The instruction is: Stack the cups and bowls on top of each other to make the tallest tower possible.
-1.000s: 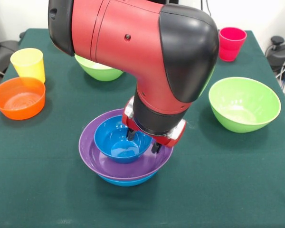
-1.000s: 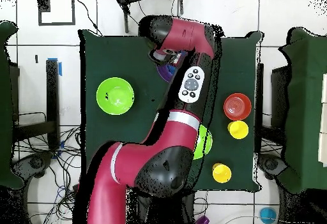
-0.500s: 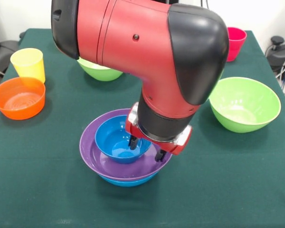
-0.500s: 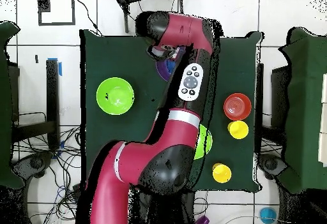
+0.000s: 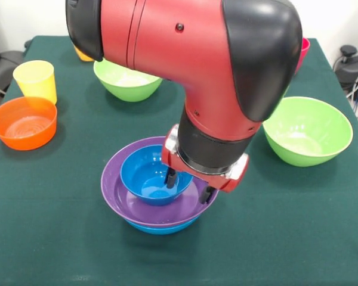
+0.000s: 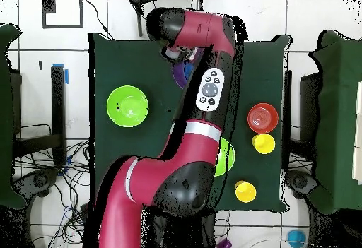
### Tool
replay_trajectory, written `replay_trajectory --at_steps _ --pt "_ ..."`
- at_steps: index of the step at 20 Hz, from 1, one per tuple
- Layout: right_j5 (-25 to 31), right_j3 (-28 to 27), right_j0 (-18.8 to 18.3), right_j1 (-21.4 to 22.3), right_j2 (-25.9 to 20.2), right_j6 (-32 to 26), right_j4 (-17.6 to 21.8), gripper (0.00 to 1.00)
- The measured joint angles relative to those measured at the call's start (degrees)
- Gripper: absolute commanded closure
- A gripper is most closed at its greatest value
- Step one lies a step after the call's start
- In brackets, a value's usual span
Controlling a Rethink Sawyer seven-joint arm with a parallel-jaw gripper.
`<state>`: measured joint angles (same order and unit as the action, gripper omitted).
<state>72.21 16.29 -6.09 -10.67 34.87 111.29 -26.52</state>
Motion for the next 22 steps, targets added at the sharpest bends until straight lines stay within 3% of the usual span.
replay_trajectory --at_steps 11,18,22 --pt "0.99 -0.62 0.61 1.74 0.04 0.00 -0.56 0.00" --pt "5.67 -2.92 0.93 2.28 1.10 0.00 -3.10 0.00" --pt "9.89 -5.59 1.17 2.25 3.92 0.00 -6.83 0.00"
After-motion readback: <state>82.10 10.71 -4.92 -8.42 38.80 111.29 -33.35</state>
